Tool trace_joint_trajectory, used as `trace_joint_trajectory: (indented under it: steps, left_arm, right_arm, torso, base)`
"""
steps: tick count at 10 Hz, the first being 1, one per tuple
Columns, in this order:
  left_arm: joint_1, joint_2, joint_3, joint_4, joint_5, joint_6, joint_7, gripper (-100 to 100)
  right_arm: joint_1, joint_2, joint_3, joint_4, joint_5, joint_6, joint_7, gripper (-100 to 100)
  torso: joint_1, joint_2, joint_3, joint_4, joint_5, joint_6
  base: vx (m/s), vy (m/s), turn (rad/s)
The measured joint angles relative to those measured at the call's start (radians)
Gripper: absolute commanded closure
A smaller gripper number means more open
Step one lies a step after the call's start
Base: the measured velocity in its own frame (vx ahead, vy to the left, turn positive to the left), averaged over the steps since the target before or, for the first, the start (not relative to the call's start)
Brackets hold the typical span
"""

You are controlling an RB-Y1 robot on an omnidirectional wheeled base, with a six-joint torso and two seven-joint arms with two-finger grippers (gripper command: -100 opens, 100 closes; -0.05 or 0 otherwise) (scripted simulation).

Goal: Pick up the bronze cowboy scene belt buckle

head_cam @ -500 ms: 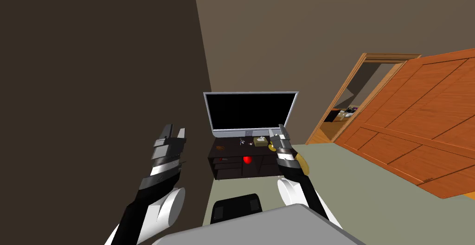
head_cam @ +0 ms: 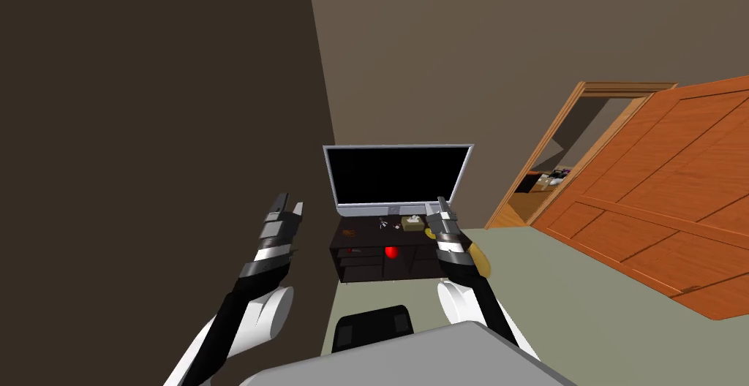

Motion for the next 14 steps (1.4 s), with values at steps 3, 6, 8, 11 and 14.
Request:
trace_joint_trajectory:
  steps: [3,6,8,11,14]
  left_arm:
    - [-0.061,0.037,0.008,0.069,0.001,0.071,0.0,-100]
    - [-0.118,0.067,0.02,0.141,0.006,0.137,0.006,-100]
    - [-0.158,0.075,0.022,0.173,0.004,0.193,0.002,-100]
    - [-0.225,0.09,0.028,0.252,0.002,0.277,0.002,-100]
    - [-0.28,0.11,0.037,0.322,0.006,0.353,0.008,-100]
  right_arm:
    - [0.0,0.0,0.0,0.0,0.0,0.0,0.0,0]
    - [0.0,0.0,0.0,0.0,0.0,0.0,0.0,0]
    - [0.0,0.0,0.0,0.0,0.0,0.0,0.0,0]
    - [0.0,0.0,0.0,0.0,0.0,0.0,0.0,0]
    - [0.0,0.0,0.0,0.0,0.0,0.0,0.0,0]
  torso:
    - [-0.001,0.0,0.0,0.0,0.0,0.0]
    - [-0.001,0.0,0.0,0.0,0.0,0.0]
    - [-0.001,0.0,0.0,0.0,0.0,0.0]
    - [-0.002,0.0,0.0,0.0,0.0,0.0]
    - [-0.002,0.0,0.0,0.0,0.0,0.0]
  base:
    - [0.004,0.012,0.019]
    - [0.005,0.008,0.018]
    - [0.005,0.003,0.016]
    - [0.011,0.0,0.013]
    - [0.009,-0.005,0.007]
